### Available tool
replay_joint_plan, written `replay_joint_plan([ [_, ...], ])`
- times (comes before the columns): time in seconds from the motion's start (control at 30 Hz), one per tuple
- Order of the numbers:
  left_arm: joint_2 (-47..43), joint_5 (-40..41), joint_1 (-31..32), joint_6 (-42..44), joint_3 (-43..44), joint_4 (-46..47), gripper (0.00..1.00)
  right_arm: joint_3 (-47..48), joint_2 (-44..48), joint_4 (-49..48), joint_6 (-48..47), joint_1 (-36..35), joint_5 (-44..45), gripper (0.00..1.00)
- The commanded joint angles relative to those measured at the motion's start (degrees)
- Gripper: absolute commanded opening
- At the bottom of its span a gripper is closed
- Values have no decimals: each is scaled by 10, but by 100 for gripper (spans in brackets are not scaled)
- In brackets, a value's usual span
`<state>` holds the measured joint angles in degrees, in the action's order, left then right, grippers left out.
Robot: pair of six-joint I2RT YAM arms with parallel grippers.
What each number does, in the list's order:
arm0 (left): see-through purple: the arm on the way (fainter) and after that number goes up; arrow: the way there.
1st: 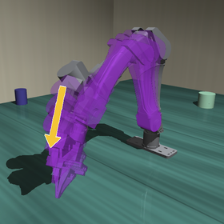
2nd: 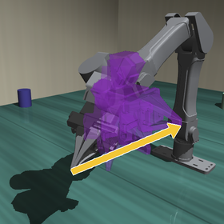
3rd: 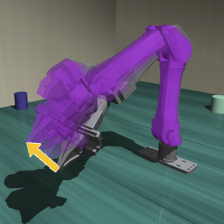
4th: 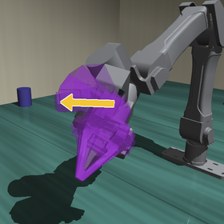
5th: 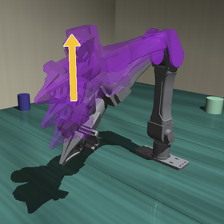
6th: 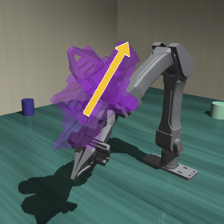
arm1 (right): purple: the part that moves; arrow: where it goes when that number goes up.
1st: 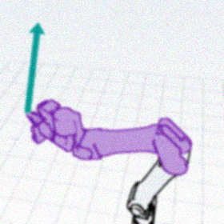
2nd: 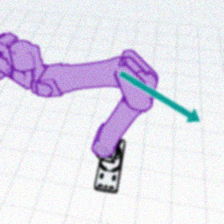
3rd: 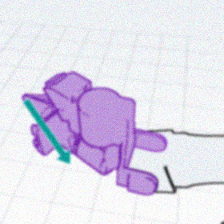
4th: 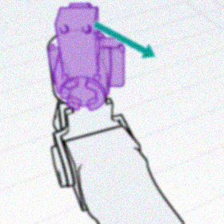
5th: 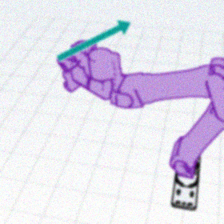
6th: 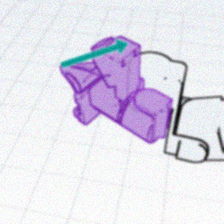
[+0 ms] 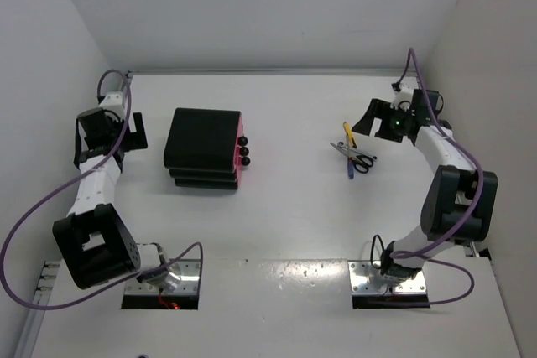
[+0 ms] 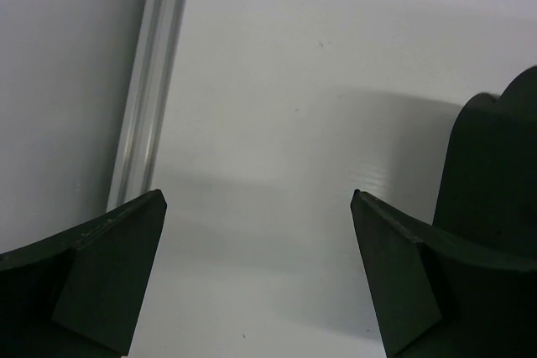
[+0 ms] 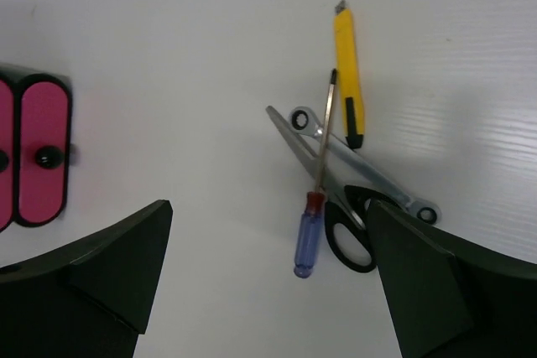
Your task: Sort the tools into containers
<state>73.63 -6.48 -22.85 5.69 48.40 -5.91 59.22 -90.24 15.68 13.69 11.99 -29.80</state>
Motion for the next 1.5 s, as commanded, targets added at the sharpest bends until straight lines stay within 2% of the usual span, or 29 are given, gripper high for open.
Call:
replay_joint_plan([
  [0.0, -16, -21, 4, 11, 79, -38, 99, 40, -16, -8, 7, -28, -69, 99],
  [0.1, -37, -37, 4, 5, 144, -83, 99, 57, -35, -22, 27, -63, -82, 99],
  [0.2, -60, -113, 4, 5, 193, -129, 99, 86, -60, -22, 49, -100, -115, 99],
  [0.23, -68, -150, 12, 5, 201, -137, 98, 98, -78, -22, 56, -109, -125, 99],
  [0.3, -91, -170, 30, 12, 208, -161, 95, 110, -99, -31, 80, -129, -162, 98],
  [0.33, -101, -170, 61, 19, 208, -166, 93, 115, -123, -43, 91, -149, -176, 96],
  [0.43, -138, -152, 115, 35, 173, -166, 87, 141, -163, -80, 137, -191, -222, 94],
  [0.47, -146, -131, 151, 35, 161, -166, 79, 146, -189, -91, 156, -201, -241, 93],
  [0.57, -157, -95, 207, 35, 128, -166, 68, 171, -228, -125, 186, -235, -268, 90],
  [0.63, -162, -82, 231, 41, 108, -166, 61, 185, -255, -146, 208, -256, -274, 88],
  [0.67, -162, -77, 250, 48, 101, -166, 54, 185, -261, -156, 215, -261, -274, 88],
  [0.8, -154, -23, 301, 48, 77, -166, 40, 203, -297, -211, 282, -282, -287, 87],
  [0.9, -139, 0, 328, 48, 59, -166, 30, 218, -328, -225, 313, -296, -287, 83],
  [1.17, -97, 39, 350, 48, 40, -166, 20, 244, -394, -300, 405, -326, -299, 74],
  [1.2, -90, 45, 350, 42, 34, -158, 15, 244, -399, -308, 415, -333, -299, 72],
  [1.3, -78, 52, 350, 42, 34, -152, 11, 238, -418, -346, 456, -348, -305, 69],
  [1.47, -67, 58, 350, 42, 28, -147, 8, 222, -432, -376, 494, -368, -310, 65],
])
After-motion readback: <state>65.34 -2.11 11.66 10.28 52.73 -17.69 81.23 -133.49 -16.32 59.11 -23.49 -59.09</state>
